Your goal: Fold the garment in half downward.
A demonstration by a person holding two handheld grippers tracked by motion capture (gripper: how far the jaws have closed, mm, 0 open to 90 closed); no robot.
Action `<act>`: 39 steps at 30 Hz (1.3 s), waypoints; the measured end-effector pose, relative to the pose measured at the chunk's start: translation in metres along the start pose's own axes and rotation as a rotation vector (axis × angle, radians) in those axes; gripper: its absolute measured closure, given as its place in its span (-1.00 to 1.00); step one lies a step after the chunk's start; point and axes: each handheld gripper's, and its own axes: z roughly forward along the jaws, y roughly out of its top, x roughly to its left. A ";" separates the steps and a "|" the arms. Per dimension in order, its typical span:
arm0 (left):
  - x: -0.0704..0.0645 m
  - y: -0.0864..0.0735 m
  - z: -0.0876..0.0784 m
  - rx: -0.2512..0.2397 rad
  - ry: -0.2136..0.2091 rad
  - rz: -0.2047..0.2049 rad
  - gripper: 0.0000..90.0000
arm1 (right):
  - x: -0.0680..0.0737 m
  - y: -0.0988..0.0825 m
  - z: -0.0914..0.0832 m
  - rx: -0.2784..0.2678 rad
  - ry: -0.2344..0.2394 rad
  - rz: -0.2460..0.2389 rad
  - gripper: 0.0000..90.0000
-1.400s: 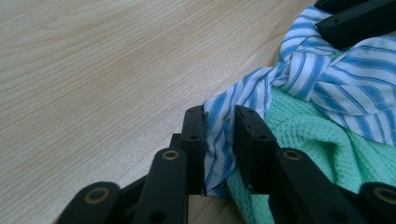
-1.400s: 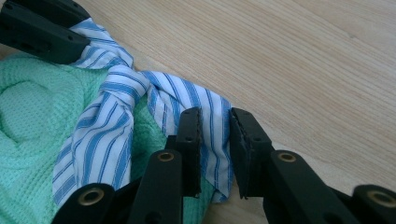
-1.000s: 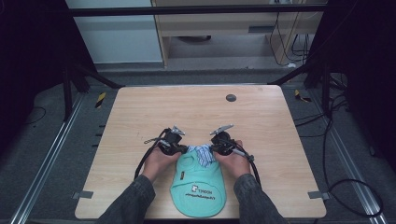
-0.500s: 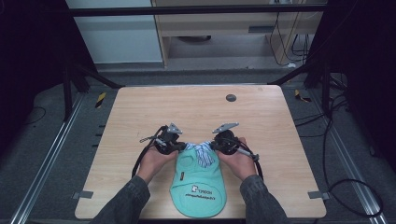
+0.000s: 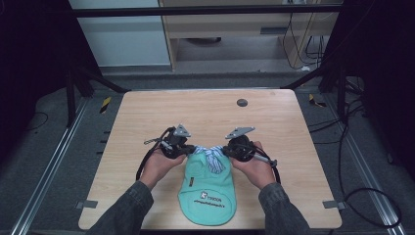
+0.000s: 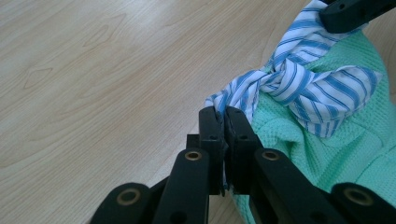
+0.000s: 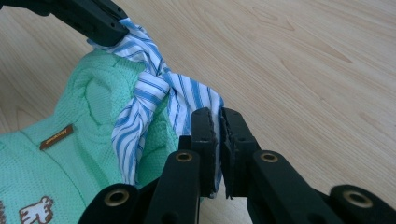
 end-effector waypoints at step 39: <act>0.001 0.011 -0.023 -0.029 0.010 0.046 0.93 | 0.005 0.022 -0.020 -0.018 -0.012 -0.139 0.88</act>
